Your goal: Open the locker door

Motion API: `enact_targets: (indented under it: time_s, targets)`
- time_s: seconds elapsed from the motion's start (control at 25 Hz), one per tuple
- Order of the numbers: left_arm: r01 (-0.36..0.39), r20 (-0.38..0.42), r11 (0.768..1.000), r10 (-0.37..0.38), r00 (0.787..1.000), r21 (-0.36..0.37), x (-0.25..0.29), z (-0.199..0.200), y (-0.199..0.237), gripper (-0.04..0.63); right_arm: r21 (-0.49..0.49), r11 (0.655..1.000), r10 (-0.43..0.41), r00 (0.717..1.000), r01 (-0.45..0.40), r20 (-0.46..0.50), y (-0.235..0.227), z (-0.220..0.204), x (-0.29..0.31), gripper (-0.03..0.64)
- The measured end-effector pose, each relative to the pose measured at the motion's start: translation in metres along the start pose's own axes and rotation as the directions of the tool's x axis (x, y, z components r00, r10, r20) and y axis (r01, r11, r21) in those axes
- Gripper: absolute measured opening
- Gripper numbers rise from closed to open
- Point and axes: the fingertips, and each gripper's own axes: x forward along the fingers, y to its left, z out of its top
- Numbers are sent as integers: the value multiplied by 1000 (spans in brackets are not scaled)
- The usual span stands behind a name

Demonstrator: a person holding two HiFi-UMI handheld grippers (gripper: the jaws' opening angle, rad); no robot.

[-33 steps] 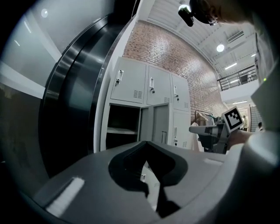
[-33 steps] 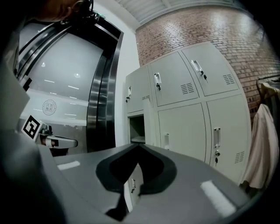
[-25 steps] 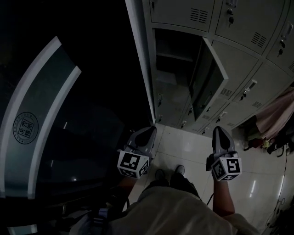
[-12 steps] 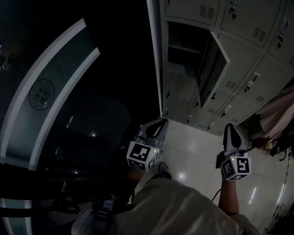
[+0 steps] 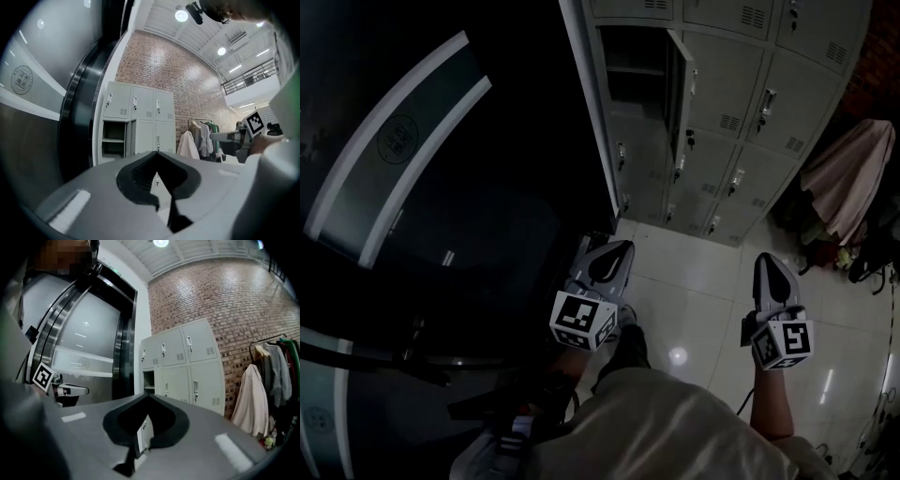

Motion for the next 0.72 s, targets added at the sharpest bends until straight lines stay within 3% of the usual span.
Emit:
enact_targets:
  time_s: [0.4, 0.72]
  targets:
    - [28, -20, 999, -27, 999, 16, -91, 19, -134, 66, 78, 996, -48, 999, 46, 23, 5, 29, -170, 2]
    - [59, -15, 998, -58, 998, 40, -129, 53, -185, 66, 96, 995, -47, 997, 41, 66, 20, 67, -235, 2]
